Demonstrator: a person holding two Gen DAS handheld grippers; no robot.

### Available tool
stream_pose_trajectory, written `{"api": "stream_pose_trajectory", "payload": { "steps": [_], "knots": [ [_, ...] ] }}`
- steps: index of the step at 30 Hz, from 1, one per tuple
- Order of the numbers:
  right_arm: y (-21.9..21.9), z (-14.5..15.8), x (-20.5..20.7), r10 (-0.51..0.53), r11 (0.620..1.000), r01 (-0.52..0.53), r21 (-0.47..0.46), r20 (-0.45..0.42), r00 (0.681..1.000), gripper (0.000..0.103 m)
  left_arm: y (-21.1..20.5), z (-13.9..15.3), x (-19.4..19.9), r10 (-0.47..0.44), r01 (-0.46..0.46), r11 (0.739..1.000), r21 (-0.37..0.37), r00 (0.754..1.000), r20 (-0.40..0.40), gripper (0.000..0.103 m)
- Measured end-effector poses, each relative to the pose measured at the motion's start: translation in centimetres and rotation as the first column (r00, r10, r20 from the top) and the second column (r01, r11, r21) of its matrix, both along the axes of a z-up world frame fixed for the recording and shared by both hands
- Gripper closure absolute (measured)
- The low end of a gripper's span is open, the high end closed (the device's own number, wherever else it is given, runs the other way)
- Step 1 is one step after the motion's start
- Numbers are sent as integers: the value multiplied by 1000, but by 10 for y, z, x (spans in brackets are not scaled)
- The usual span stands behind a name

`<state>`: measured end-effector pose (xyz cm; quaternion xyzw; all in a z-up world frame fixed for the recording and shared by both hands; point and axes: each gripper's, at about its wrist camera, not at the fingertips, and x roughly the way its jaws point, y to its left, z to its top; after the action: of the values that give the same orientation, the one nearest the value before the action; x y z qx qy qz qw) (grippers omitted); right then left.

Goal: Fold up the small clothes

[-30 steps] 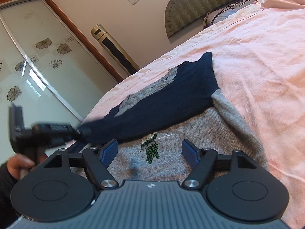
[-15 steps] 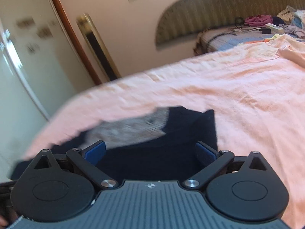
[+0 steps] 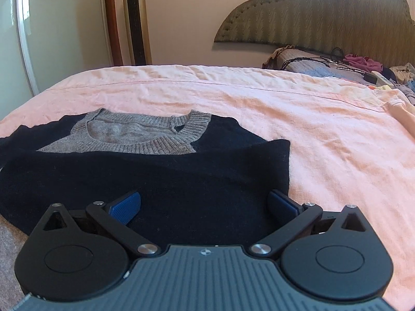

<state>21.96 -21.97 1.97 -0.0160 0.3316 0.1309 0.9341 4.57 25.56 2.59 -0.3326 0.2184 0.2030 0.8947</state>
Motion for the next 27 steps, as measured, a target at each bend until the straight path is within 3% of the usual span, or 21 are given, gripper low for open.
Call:
{"api": "stream_pose_trajectory", "payload": {
  "steps": [2,5,6,8,10,12,13,14,18,20,22,24,25,27],
  "knots": [
    [2,1,0,-1,1000,1,-5,0,1000,0,57,-7,-13,154,-151,975,-162,988,7,24],
    [3,1,-1,-3,1000,3,-8,2,1000,0,120,-20,-26,290,-240,894,-378,953,83,24],
    [2,1,-1,-3,1000,3,-7,3,1000,0,133,-23,-27,312,-245,873,-422,945,97,24],
    [2,1,-1,-4,1000,4,-4,3,1000,0,147,-23,-21,334,-260,862,-435,937,101,25],
    [2,1,-1,-3,1000,3,-4,3,1000,0,151,-20,-7,332,-275,879,-389,940,85,27],
    [2,1,-1,-3,1000,3,-5,3,1000,0,149,-15,11,310,-292,915,-277,950,24,53],
    [2,1,-1,-4,1000,4,-4,2,1000,0,148,-14,21,303,-301,929,-214,953,-26,80],
    [2,1,-1,-4,1000,4,-4,2,1000,0,142,-17,25,314,-321,934,-155,947,-70,94],
    [2,1,-1,-4,1000,4,0,2,1000,0,118,-5,31,326,-330,944,-18,939,-108,97],
    [2,1,-1,-4,1000,4,3,2,1000,0,87,14,40,286,-280,956,89,956,-65,98],
    [1,1,-1,-4,1000,4,8,2,1000,0,40,34,51,173,-168,964,207,985,-8,98],
    [1,1,-1,-5,1000,5,11,2,1000,0,-25,50,61,3,-13,942,335,1000,29,98],
    [1,2,-1,-6,1000,6,13,2,1000,0,-59,54,66,-100,79,921,382,994,36,97],
    [0,2,-1,-6,1000,6,18,3,1000,0,-123,54,71,-294,254,863,438,955,26,97]
  ]
}}
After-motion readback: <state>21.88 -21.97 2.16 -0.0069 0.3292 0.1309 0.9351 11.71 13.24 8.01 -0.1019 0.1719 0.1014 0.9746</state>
